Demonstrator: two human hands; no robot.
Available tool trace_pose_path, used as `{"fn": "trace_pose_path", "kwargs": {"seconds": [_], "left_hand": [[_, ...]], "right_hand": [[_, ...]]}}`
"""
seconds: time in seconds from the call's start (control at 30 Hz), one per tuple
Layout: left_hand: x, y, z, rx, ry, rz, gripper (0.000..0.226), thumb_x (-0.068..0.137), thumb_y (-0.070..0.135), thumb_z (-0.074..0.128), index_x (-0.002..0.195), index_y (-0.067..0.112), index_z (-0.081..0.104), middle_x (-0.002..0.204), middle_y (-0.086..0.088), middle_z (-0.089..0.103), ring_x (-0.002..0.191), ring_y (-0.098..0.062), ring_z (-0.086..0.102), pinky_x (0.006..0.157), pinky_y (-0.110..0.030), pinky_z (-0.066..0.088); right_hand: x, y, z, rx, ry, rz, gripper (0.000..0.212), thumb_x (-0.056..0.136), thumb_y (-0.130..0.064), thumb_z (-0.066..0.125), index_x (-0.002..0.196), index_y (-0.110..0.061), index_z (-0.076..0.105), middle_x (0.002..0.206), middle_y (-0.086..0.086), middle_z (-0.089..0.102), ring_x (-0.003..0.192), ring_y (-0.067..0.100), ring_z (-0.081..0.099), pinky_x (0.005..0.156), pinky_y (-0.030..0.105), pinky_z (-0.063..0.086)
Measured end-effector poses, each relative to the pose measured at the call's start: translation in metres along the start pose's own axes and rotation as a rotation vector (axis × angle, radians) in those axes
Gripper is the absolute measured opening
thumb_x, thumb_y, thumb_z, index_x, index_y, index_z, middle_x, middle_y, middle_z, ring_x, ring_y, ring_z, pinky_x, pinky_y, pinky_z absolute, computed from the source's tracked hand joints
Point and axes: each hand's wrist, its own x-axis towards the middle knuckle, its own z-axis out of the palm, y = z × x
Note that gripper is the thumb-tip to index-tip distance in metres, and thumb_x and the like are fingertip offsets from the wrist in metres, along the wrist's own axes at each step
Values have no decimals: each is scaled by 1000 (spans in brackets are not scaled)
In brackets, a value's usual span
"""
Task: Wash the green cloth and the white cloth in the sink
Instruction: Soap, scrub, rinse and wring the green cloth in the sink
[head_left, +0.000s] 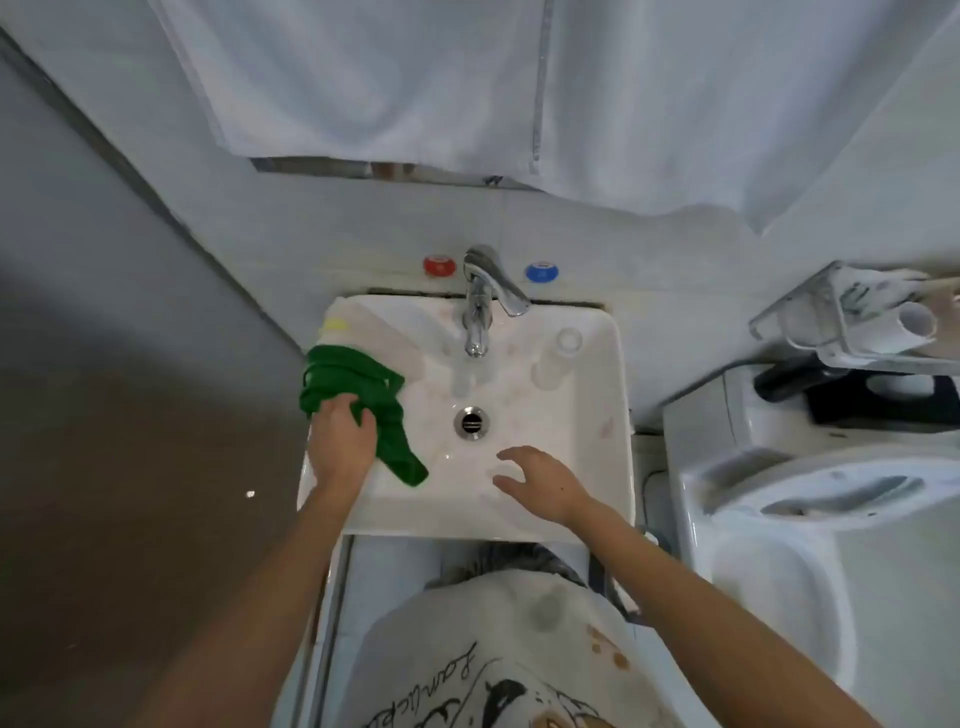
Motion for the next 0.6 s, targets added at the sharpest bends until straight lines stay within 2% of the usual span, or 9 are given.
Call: {"fn": "trace_pose_path", "kwargs": {"seconds": [0.1,0.27,0.43,0.53,0.6], "left_hand": [[23,-6,-8,42,94,-152,36,92,19,52,123,2,52,118,-22,53,109,-36,51,86,-47,46],[54,-22,-6,60,12,-291,54,91,31,56,131,-3,40,127,-28,46,118,-42,44,94,-52,41],[84,-38,-12,-162,-85,-423,76,90,51,53,147,8,25,146,-20,36,131,-39,38,106,-50,33],[107,-60,-7,-310,-156,-522,75,81,60,59,131,5,49,129,-22,54,114,-39,54,99,-53,42],[114,-70,-5,-364,-161,-516,57,80,47,68,111,0,61,110,-23,63,99,-38,61,91,-52,49]], "right_hand": [[16,1,-12,-6,1,-20,47,98,-40,50,140,-19,45,146,1,45,132,19,43,106,27,31],[35,1,-23,-30,-16,-35,45,98,-39,51,138,-20,48,143,-2,48,127,17,48,101,23,32],[40,2,-20,-41,-29,-8,43,98,-40,51,137,-22,49,142,-4,48,125,15,49,94,20,32],[42,0,-15,-21,-37,23,43,98,-39,50,137,-22,49,143,-4,48,126,15,49,97,21,34],[46,-6,-10,-12,-37,44,43,98,-39,50,137,-22,49,142,-3,48,125,16,50,98,23,34]]}}
